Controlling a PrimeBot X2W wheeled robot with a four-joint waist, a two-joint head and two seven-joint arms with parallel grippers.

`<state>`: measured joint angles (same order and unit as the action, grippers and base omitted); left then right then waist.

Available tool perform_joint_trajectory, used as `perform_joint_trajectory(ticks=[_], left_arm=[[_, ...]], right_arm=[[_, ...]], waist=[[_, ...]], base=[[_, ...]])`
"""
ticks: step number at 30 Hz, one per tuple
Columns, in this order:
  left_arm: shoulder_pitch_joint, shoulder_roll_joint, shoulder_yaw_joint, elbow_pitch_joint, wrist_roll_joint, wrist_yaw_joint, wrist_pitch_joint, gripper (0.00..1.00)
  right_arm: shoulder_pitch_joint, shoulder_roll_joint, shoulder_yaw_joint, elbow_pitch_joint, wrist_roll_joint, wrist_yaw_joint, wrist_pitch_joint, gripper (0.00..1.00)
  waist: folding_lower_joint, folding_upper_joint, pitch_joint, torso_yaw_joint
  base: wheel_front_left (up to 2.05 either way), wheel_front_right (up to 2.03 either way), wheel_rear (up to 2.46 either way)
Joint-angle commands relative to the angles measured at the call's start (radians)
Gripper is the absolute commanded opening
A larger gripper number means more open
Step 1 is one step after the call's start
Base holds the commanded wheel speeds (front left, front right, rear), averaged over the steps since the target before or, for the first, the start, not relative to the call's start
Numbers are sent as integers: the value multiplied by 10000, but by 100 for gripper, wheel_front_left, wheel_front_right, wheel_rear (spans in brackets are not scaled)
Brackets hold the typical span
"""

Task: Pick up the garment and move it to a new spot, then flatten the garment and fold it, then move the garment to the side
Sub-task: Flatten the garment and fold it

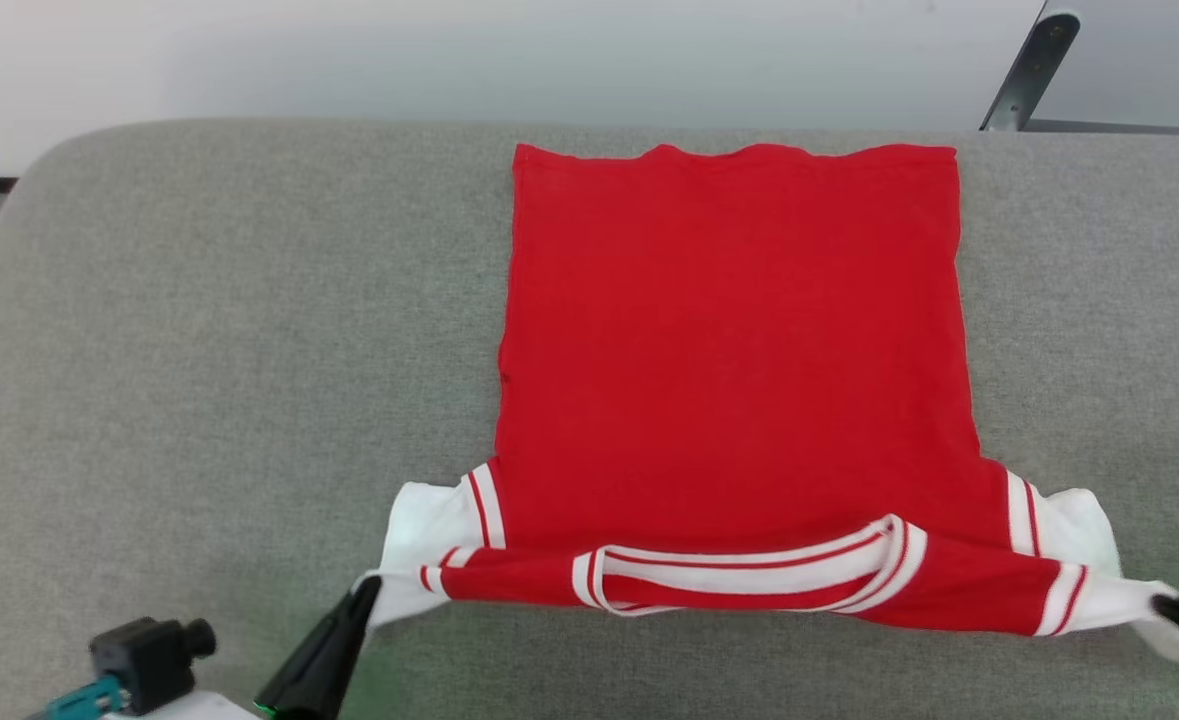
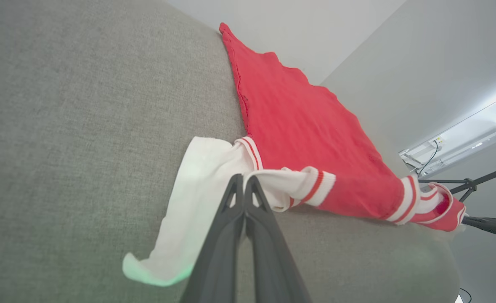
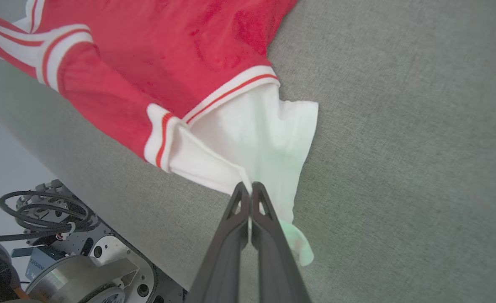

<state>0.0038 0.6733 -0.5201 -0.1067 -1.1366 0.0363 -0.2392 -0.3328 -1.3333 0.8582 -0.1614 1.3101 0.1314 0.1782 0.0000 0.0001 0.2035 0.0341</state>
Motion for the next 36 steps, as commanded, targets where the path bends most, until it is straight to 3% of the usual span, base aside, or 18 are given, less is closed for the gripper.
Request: perform_joint_trajectory(ticks=[1,9,16,25,26,27,28,32,36], left_arm=[[-98,-1,-78,163,53,-3,82,0],[-724,-222,-968,1350,692,-8,928,0],[-1061,-747,-1282,2441,833,-147,902,0],[-1391,-1016,-1361,3091,837,-389,833,0],[-1412,-1029,-1350,3126,834,-417,792,0],[-1421,-1041,-1334,3149,818,-467,755,0],[-1418,-1043,-1313,3159,797,-477,736,0],[-1399,-973,-1289,3023,876,-449,635,0],[-1522,-931,-1339,2566,1048,-360,653,0]], right_arm=[[217,246,-68,84,-102,-13,211,0],[372,2093,-549,1112,-1329,-12,1489,0],[625,3758,-1033,2195,-2595,-12,2209,0],[1054,4776,-1734,2411,-3375,-13,2640,2],[1089,4883,-1903,2348,-3410,-13,2543,44],[1118,4982,-2138,2282,-3393,-13,2455,95],[1101,5007,-2381,2140,-3411,-13,2370,100],[1116,4929,-3574,1217,-3323,-12,2401,100],[832,4286,-5024,237,-3834,-10,3169,100]], waist=[[0,-1,89,-18],[0,-1,420,53],[0,-1,537,58],[0,-1,591,62],[0,-1,587,52],[0,-1,577,48],[0,-1,569,43],[0,-1,535,32],[0,-1,587,214]], base=[[0,0,0],[0,0,0],[0,0,0],[0,0,0],[0,0,0],[0,0,0],[0,0,0],[0,0,0],[0,0,0]])
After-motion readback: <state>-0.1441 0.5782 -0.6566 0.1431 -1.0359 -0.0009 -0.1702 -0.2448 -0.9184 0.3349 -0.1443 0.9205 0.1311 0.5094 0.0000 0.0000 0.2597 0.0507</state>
